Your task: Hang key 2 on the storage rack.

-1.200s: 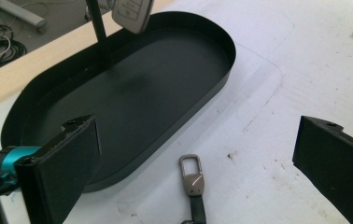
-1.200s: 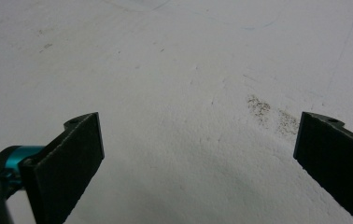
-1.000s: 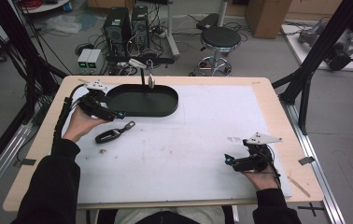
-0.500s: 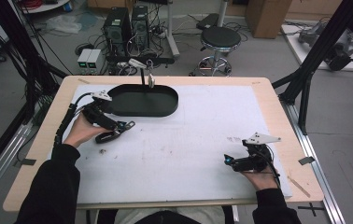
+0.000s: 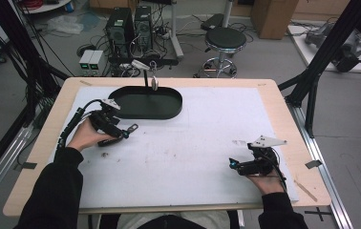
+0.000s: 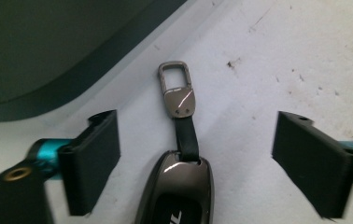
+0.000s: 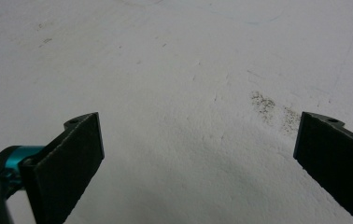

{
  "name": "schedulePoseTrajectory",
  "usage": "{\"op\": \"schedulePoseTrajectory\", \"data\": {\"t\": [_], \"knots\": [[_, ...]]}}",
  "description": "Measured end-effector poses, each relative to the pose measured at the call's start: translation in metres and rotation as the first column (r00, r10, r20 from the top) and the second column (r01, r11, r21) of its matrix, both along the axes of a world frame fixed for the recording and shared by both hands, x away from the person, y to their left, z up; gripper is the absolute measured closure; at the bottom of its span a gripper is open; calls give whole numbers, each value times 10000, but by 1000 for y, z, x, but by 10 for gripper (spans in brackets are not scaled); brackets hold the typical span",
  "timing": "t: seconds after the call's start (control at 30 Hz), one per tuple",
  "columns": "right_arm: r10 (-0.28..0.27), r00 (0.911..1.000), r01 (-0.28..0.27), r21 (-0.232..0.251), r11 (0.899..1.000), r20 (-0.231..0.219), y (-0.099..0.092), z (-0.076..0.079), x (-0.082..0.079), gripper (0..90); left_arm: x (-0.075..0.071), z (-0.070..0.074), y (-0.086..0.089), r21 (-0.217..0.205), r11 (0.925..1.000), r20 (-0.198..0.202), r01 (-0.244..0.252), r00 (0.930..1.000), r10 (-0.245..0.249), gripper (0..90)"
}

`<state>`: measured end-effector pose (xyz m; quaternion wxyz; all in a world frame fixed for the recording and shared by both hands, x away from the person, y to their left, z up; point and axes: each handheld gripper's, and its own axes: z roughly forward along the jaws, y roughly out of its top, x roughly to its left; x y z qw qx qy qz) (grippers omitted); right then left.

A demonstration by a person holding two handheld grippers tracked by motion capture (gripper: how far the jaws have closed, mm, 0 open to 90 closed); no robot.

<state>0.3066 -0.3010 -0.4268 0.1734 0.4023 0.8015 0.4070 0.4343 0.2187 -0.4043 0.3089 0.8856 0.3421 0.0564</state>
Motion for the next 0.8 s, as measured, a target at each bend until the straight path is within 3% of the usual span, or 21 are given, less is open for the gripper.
{"op": "schedulePoseTrajectory", "data": {"t": [0.13,0.5,0.6,0.77,0.8], "knots": [[27,10000,-27,-20,10000,-35,0,0,0,8,-1,-1,-2,172,9999,-59,-9,10000,10,309],[45,10000,-46,-34,10000,-53,1,0,0,8,0,-9,-10,629,9980,-311,65,9995,-45,434],[64,10000,-64,-27,10000,36,2,0,0,8,0,-9,-11,896,9959,-196,82,9998,-65,493],[86,10000,-86,-78,9999,24,3,0,0,8,1,-11,-13,1367,9900,-85,-360,9993,375,535],[89,10000,-89,-83,9999,33,2,0,0,8,2,-13,-12,1404,9895,-248,-349,9989,387,538]]}}
